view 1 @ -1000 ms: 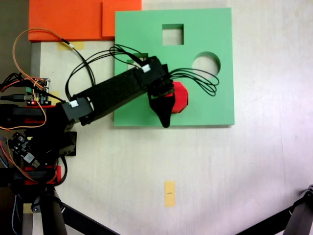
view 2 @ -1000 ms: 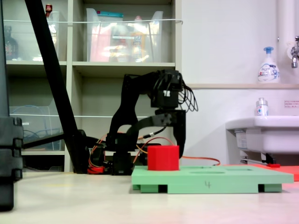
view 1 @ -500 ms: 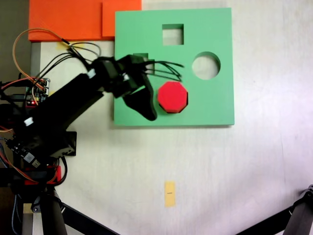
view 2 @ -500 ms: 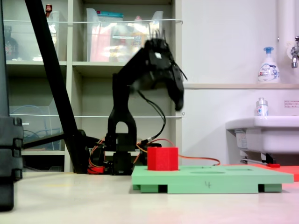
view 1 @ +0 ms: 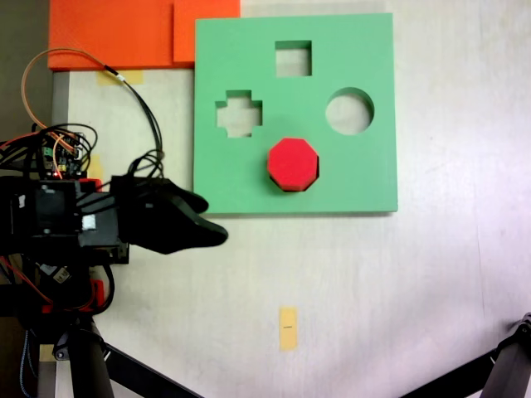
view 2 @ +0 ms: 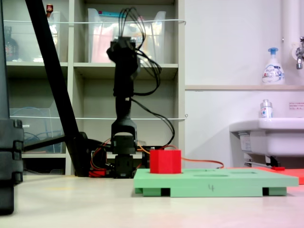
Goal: Put the octagonal pillar block into the corresponding hole
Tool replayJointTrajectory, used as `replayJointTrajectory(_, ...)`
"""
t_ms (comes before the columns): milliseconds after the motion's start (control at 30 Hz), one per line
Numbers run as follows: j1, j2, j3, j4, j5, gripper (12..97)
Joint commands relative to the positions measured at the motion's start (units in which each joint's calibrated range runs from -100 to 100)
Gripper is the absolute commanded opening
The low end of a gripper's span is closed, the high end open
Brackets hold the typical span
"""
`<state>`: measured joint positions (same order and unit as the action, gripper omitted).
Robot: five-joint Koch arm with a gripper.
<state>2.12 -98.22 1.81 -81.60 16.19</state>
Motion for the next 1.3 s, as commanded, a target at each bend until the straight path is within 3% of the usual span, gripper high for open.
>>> replayJointTrajectory(0, -0.34, -1.78, -9.99, 21.94, -6.98, 52.2)
replayJointTrajectory(233, -2.00, -1.78, -34.02, 33.30, -9.67, 53.6)
replayJointTrajectory(467, -2.25, -1.78, -71.60, 79.62, -10.31, 53.5)
replayJointTrajectory(533, -2.20, -1.78, -85.16, 101.58, -13.97, 49.4)
replayJointTrajectory(600, -2.00, -1.78, -94.04, 110.92, -15.43, 48.5)
replayJointTrajectory(833, -2.05, -1.78, -101.81, 111.30, -19.05, 49.7)
replayJointTrajectory(1100, -2.05, -1.78, -101.81, 81.64, -19.29, 49.7)
replayJointTrajectory(1167, -2.05, -1.78, -101.81, 81.64, -19.29, 46.8)
replayJointTrajectory(1267, -2.05, -1.78, -101.81, 81.74, -19.29, 49.3)
